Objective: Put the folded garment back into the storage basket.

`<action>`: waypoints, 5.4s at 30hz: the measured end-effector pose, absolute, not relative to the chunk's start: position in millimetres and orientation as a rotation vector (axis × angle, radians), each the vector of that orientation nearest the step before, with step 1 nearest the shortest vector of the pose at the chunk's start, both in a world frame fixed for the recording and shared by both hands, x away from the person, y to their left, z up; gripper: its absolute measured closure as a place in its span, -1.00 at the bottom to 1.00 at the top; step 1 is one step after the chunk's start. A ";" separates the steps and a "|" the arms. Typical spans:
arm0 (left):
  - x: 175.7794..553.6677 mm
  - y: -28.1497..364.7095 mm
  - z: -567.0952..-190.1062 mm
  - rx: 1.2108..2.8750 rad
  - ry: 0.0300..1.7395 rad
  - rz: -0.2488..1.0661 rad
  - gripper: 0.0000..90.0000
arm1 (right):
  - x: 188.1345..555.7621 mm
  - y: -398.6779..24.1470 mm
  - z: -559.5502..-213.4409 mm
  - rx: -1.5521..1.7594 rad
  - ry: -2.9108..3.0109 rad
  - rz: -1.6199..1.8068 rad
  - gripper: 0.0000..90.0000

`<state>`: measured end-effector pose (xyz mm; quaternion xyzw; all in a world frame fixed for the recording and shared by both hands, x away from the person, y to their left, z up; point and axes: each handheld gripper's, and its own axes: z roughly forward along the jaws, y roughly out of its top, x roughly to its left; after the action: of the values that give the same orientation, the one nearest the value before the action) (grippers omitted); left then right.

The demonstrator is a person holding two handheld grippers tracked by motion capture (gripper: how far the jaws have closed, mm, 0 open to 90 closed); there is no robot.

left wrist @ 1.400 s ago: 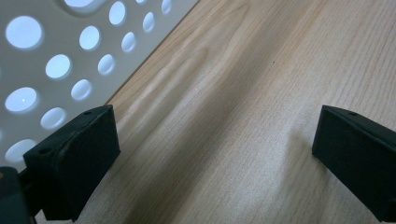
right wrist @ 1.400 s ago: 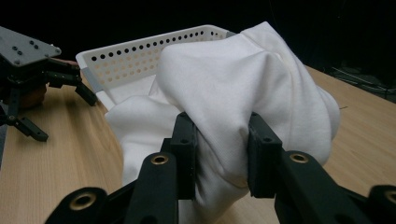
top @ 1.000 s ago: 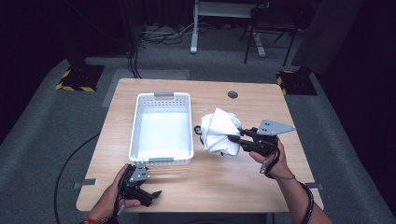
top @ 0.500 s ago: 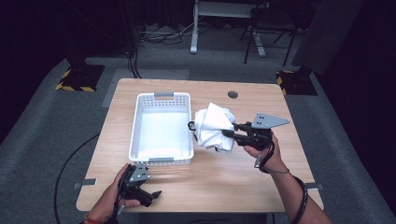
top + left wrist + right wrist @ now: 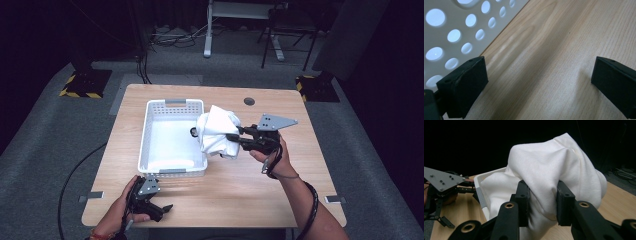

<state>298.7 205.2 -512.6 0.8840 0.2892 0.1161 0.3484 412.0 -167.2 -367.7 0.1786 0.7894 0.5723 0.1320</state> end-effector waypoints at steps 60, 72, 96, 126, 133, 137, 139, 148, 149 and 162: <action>298.0 205.7 -512.5 2.294 0.745 0.293 -0.98 | 447.2 -37.3 -404.4 0.529 2.475 1.638 0.54; 297.8 205.7 -512.6 2.294 0.742 0.294 -0.98 | 453.4 -29.8 -424.8 0.550 2.530 1.574 0.54; 297.9 205.8 -512.6 2.294 0.741 0.296 -0.98 | 463.6 -44.2 -446.0 0.565 2.648 1.391 0.50; 297.9 205.7 -512.6 2.293 0.742 0.291 -0.98 | 454.2 -49.2 -436.8 0.328 2.650 1.169 -0.72; 298.0 205.7 -512.6 2.293 0.741 0.292 -0.98 | 452.4 -48.3 -437.1 0.323 2.646 1.162 -0.89; 297.9 205.7 -512.6 2.293 0.742 0.294 -0.98 | 450.1 -44.7 -438.9 0.303 2.627 1.118 -0.91; 297.9 205.7 -512.7 2.293 0.743 0.293 -0.98 | 449.0 -42.8 -438.8 0.300 2.628 1.103 -0.92; 297.9 205.7 -512.6 2.293 0.742 0.293 -0.98 | 448.6 -40.5 -438.5 0.321 2.605 1.068 -0.91; 297.9 205.7 -512.6 2.293 0.742 0.293 -0.98 | 448.2 -40.1 -438.3 0.321 2.608 1.061 -0.91; 297.9 205.7 -512.6 2.293 0.743 0.293 -0.98 | 442.2 -37.3 -432.0 0.299 2.601 0.992 -0.90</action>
<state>297.9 205.7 -512.6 0.8849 0.2866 0.1130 0.3494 442.2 -37.3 -432.0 0.1053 0.9154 0.3493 0.1699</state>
